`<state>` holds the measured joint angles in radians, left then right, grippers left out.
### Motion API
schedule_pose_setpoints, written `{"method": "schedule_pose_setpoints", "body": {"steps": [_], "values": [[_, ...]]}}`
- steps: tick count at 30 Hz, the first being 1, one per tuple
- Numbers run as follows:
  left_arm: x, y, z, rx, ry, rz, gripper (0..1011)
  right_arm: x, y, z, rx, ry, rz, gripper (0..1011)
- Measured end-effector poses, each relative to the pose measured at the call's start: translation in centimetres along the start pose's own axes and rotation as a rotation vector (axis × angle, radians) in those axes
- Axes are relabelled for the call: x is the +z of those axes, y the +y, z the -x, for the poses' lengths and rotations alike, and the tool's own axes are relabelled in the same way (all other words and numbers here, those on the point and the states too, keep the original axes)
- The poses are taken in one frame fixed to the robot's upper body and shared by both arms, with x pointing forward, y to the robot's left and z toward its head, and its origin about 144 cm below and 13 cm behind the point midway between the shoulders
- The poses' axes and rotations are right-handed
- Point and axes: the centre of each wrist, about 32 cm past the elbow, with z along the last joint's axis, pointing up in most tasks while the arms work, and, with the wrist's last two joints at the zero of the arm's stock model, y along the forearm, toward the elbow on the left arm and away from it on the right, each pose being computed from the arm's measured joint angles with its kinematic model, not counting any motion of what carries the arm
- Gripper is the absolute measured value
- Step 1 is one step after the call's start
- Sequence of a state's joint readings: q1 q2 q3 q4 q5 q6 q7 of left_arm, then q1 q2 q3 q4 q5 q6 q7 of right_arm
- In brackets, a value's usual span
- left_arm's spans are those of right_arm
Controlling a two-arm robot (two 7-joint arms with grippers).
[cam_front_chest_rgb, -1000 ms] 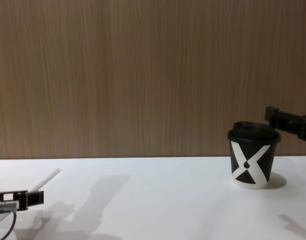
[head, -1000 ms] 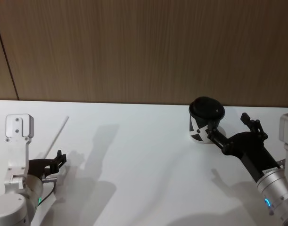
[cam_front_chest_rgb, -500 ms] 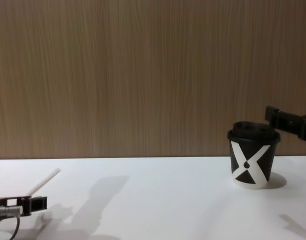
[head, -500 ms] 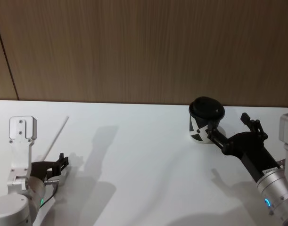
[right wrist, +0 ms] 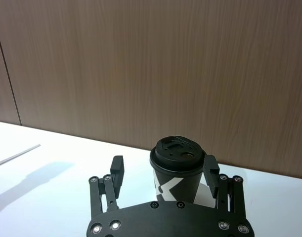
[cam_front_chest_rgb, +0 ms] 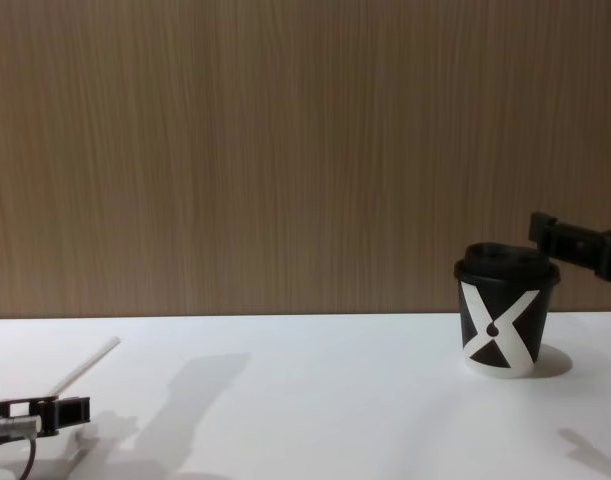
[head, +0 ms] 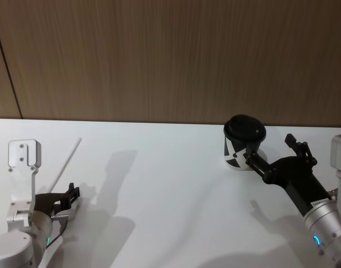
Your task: Pick up the straw with one hand, pass it to the other hand, and insert it into the cup.
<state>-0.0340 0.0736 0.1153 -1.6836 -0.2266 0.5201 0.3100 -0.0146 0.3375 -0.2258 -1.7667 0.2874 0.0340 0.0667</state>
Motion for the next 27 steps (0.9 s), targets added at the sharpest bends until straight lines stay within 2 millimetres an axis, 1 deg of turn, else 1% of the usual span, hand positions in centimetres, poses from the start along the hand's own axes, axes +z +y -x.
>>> {"method": "schedule_pose_setpoints", "body": {"steps": [27], "values": [[-0.07, 0.06, -0.03, -0.003, 0.017, -0.021, 1003, 0.0, 0.0, 0.0, 0.0, 0.0, 0.0, 1001]]}}
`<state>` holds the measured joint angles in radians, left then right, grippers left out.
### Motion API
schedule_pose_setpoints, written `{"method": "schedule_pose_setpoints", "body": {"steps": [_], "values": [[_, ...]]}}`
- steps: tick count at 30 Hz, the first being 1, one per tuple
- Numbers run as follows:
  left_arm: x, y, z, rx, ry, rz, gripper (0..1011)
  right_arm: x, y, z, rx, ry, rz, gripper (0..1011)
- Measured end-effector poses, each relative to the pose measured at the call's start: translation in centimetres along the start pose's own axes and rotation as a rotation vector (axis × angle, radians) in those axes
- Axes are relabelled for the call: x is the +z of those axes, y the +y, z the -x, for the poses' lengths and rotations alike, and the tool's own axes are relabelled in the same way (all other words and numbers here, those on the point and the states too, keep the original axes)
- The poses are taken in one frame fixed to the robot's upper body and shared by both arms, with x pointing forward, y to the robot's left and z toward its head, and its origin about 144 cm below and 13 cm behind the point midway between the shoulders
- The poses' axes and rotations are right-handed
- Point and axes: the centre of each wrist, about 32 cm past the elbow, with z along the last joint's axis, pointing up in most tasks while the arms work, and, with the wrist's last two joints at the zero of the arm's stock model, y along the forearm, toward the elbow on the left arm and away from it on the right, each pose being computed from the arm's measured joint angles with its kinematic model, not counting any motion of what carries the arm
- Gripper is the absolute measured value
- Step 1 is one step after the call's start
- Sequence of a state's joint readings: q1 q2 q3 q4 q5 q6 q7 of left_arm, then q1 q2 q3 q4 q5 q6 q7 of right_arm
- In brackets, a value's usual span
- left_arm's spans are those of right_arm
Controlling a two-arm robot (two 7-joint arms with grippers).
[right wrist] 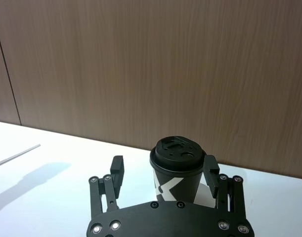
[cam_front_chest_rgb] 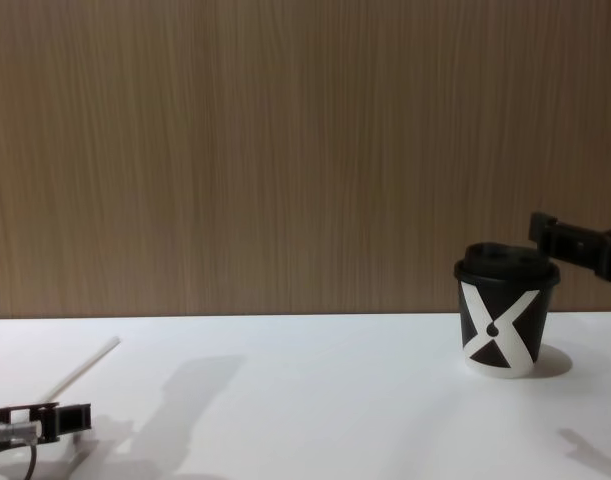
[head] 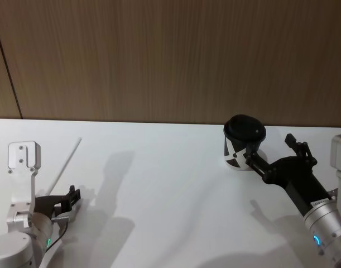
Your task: Pick up the straw with one hand, pass it to the other hand, and insert it into the cup.
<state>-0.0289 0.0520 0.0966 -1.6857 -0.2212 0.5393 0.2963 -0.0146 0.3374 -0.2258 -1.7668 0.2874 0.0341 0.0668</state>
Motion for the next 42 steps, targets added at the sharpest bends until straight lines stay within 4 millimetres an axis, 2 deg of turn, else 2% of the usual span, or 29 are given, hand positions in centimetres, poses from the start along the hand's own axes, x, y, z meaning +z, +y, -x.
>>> {"method": "schedule_pose_setpoints", "body": {"steps": [6, 13, 14, 18, 19, 20, 22, 27, 33, 34, 35, 37, 39, 42], "values": [[-0.03, 0.06, 0.02, 0.0, 0.003, -0.004, 1002, 0.0, 0.0, 0.0, 0.0, 0.0, 0.0, 1001], [-0.03, 0.08, 0.03, 0.0, 0.005, -0.006, 872, 0.0, 0.0, 0.0, 0.0, 0.0, 0.0, 1001], [-0.04, 0.08, 0.04, 0.0, 0.005, -0.006, 818, 0.0, 0.0, 0.0, 0.0, 0.0, 0.0, 1001], [-0.04, 0.09, 0.05, 0.0, 0.006, -0.007, 745, 0.0, 0.0, 0.0, 0.0, 0.0, 0.0, 1001], [-0.04, 0.09, 0.05, 0.0, 0.006, -0.007, 684, 0.0, 0.0, 0.0, 0.0, 0.0, 0.0, 1001], [-0.04, 0.09, 0.05, 0.0, 0.006, -0.007, 675, 0.0, 0.0, 0.0, 0.0, 0.0, 0.0, 1001], [-0.04, 0.1, 0.05, 0.0, 0.006, -0.007, 563, 0.0, 0.0, 0.0, 0.0, 0.0, 0.0, 1001], [-0.05, 0.11, 0.04, 0.0, 0.006, -0.008, 441, 0.0, 0.0, 0.0, 0.0, 0.0, 0.0, 1001], [-0.05, 0.11, 0.04, 0.0, 0.007, -0.009, 215, 0.0, 0.0, 0.0, 0.0, 0.0, 0.0, 1001], [-0.05, 0.11, 0.04, 0.0, 0.007, -0.009, 215, 0.0, 0.0, 0.0, 0.0, 0.0, 0.0, 1001], [-0.05, 0.11, 0.05, -0.001, 0.007, -0.009, 157, 0.0, 0.0, 0.0, 0.0, 0.0, 0.0, 1001], [-0.05, 0.12, 0.06, -0.001, 0.007, -0.009, 125, 0.0, 0.0, 0.0, 0.0, 0.0, 0.0, 1001], [-0.05, 0.12, 0.06, -0.001, 0.007, -0.009, 52, 0.0, 0.0, 0.0, 0.0, 0.0, 0.0, 1001], [-0.05, 0.12, 0.07, -0.001, 0.008, -0.009, 24, 0.0, 0.0, 0.0, 0.0, 0.0, 0.0, 1001]]}}
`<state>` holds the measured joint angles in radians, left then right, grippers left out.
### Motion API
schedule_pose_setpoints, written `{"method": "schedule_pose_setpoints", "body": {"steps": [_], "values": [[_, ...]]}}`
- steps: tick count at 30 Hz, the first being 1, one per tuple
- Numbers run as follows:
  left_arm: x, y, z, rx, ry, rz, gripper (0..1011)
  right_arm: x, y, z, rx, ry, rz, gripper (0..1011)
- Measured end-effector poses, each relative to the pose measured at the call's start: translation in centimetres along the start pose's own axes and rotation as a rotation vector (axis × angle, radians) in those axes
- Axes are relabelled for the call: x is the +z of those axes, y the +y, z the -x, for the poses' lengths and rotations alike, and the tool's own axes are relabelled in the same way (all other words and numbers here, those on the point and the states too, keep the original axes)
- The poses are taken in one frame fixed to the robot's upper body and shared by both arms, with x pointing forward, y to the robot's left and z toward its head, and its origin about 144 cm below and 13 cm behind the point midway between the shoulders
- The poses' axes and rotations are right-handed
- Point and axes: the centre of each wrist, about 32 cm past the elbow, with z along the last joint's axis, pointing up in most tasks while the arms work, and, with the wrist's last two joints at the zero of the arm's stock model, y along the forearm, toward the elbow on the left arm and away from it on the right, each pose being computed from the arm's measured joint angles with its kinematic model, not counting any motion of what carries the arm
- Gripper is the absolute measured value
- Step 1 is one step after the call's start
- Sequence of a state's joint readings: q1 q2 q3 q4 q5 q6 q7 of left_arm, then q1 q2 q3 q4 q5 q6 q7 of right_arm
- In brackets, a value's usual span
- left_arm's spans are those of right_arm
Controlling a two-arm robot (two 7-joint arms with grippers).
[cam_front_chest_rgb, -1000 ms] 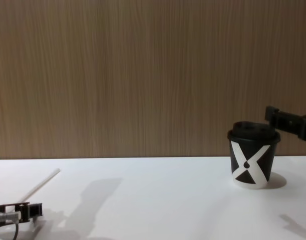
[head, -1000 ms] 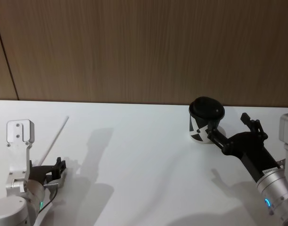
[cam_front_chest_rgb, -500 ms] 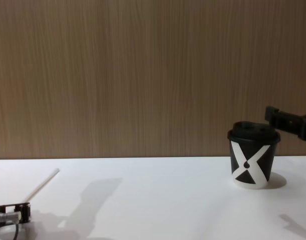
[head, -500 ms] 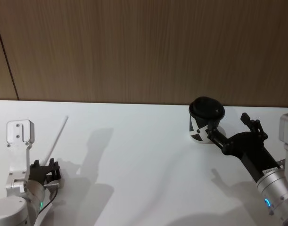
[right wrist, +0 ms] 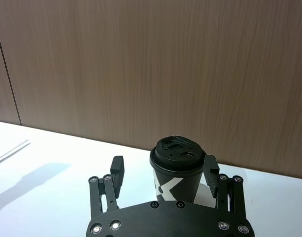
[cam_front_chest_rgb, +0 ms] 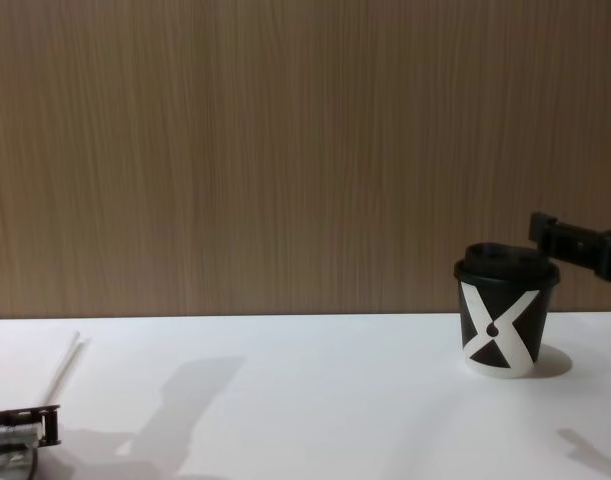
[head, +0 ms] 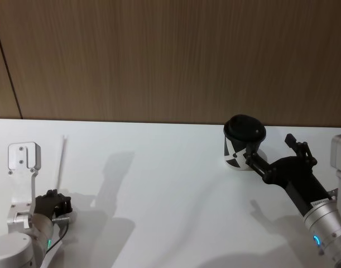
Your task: Pick up the straw with one hand, pass it to the other hand, and insert it into the cup.
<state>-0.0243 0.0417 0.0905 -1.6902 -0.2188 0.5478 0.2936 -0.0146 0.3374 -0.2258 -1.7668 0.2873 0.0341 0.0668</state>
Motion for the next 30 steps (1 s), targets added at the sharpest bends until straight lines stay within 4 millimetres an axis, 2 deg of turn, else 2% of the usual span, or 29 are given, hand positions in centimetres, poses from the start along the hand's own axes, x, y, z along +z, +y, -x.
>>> {"method": "schedule_pose_setpoints", "body": {"steps": [3, 30], "values": [[0.0, 0.0, 0.0, 0.0, 0.0, 0.0, 0, 0.0, 0.0, 0.0, 0.0, 0.0, 0.0, 1001], [0.0, -0.01, -0.01, -0.011, -0.009, 0.007, 0, 0.0, 0.0, 0.0, 0.0, 0.0, 0.0, 1001]]}}
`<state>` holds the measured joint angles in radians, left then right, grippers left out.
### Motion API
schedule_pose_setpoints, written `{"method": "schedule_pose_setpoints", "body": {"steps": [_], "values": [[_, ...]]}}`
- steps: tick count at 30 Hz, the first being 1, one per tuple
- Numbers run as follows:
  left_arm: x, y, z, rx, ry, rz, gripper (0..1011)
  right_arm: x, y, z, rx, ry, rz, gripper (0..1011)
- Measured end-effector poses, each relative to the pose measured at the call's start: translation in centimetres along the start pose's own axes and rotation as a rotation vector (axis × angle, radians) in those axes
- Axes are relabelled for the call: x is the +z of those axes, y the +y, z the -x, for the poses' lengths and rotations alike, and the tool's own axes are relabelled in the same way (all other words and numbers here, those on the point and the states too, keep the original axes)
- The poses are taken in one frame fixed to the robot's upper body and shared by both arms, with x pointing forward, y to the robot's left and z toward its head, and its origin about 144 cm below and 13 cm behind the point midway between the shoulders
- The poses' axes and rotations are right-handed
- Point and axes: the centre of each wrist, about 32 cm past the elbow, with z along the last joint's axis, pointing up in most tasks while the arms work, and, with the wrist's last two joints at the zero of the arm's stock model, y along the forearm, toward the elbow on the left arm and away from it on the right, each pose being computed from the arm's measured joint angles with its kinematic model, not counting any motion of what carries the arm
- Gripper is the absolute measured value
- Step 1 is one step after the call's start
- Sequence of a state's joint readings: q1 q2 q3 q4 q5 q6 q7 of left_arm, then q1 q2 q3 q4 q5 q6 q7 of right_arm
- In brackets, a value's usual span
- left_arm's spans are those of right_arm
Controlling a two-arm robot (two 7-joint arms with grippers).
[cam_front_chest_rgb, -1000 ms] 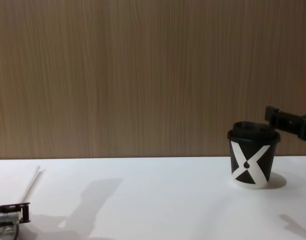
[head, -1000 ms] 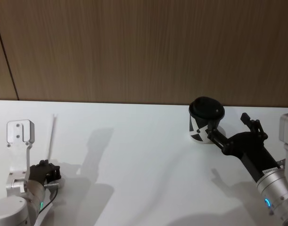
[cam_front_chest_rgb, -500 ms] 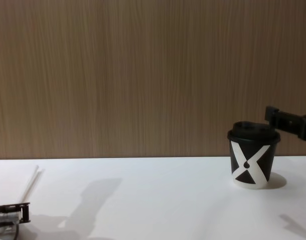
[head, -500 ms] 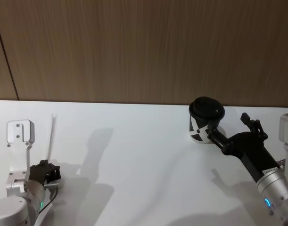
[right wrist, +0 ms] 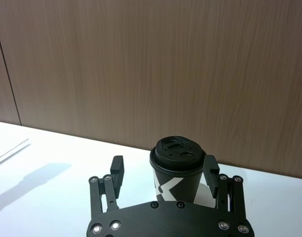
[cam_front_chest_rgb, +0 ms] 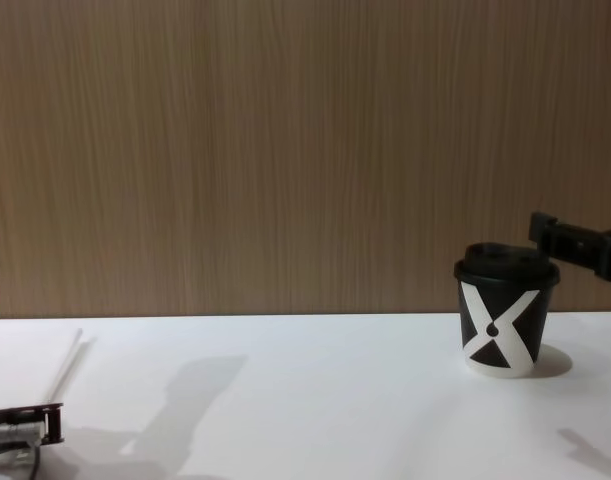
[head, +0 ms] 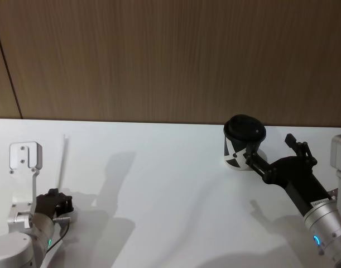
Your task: Pick up the straw with one hand, pass it to the other hand, and insert it into the cup.
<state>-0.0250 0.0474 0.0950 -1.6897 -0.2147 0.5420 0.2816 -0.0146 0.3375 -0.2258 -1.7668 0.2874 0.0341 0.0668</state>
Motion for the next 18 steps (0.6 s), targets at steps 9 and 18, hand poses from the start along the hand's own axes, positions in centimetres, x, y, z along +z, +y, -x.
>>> {"method": "schedule_pose_setpoints", "body": {"steps": [9, 18], "values": [[0.19, 0.09, -0.07, -0.048, -0.057, 0.055, 0, 0.0, 0.0, 0.0, 0.0, 0.0, 0.0, 1001], [0.61, 0.44, -0.25, -0.095, -0.118, 0.127, 0, 0.0, 0.0, 0.0, 0.0, 0.0, 0.0, 1001]]}}
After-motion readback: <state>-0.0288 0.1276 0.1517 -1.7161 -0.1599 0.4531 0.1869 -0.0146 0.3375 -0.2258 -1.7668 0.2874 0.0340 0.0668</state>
